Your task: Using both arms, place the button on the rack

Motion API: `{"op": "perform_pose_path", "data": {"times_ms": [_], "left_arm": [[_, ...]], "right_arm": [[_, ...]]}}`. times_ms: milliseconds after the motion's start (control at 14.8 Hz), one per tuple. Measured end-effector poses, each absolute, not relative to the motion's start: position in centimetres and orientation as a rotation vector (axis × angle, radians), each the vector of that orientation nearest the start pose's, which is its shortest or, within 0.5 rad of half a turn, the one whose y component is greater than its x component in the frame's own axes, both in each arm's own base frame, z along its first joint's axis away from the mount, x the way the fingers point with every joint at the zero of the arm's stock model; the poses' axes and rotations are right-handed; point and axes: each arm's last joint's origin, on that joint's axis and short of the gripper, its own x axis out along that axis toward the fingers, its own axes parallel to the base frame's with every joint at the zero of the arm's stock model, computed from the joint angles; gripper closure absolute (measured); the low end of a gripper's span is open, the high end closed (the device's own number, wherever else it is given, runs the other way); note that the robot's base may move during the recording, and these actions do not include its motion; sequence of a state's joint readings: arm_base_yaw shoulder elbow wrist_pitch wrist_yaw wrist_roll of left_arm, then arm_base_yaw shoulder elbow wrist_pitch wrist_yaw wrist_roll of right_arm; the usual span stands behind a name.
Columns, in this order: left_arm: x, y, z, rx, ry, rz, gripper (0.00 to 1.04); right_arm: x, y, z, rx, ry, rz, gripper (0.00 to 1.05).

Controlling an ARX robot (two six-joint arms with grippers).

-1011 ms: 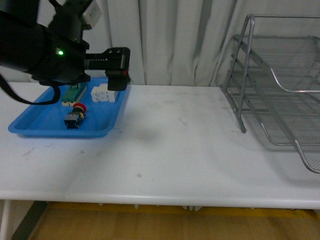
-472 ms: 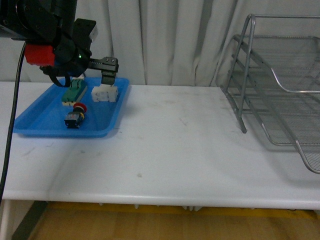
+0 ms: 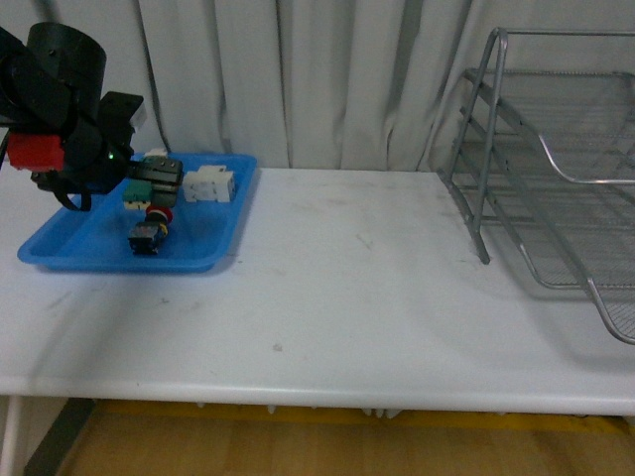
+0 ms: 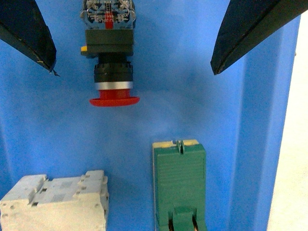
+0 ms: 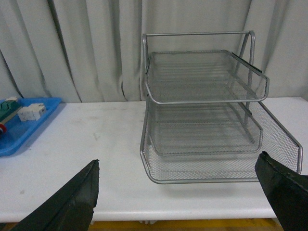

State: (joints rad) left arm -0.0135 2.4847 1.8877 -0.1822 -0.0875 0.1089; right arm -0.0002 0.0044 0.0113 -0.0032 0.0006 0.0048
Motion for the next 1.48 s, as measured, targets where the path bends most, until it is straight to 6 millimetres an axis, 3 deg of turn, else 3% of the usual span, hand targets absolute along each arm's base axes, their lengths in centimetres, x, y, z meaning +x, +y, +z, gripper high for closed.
{"op": "perform_pose_path", "data": {"times_ms": [539, 607, 674, 741, 1280, 1483], "left_arm": [[53.0, -0.1, 7.6, 0.105, 0.887, -0.005, 0.07], [53.0, -0.1, 6.9, 0.125, 0.893, -0.004, 0.15], [53.0, -0.2, 6.9, 0.132, 0.893, -0.008, 0.58], [53.1, -0.4, 6.9, 0.133, 0.887, -0.013, 0.68], [52.2, -0.5, 8.4, 0.131, 0.854, -0.053, 0.68], [51.5, -0.5, 10.3, 0.131, 0.813, -0.072, 0.68]], "right_arm": [[9.7, 0.0, 16.7, 0.005, -0.004, -0.001, 0.06], [9.7, 0.0, 16.7, 0.005, -0.004, -0.001, 0.06], [9.7, 0.0, 16.7, 0.005, -0.004, 0.000, 0.06], [9.7, 0.0, 16.7, 0.005, -0.004, -0.001, 0.06], [9.7, 0.0, 16.7, 0.005, -0.004, -0.001, 0.06], [9.7, 0.0, 16.7, 0.005, -0.004, -0.001, 0.06]]}}
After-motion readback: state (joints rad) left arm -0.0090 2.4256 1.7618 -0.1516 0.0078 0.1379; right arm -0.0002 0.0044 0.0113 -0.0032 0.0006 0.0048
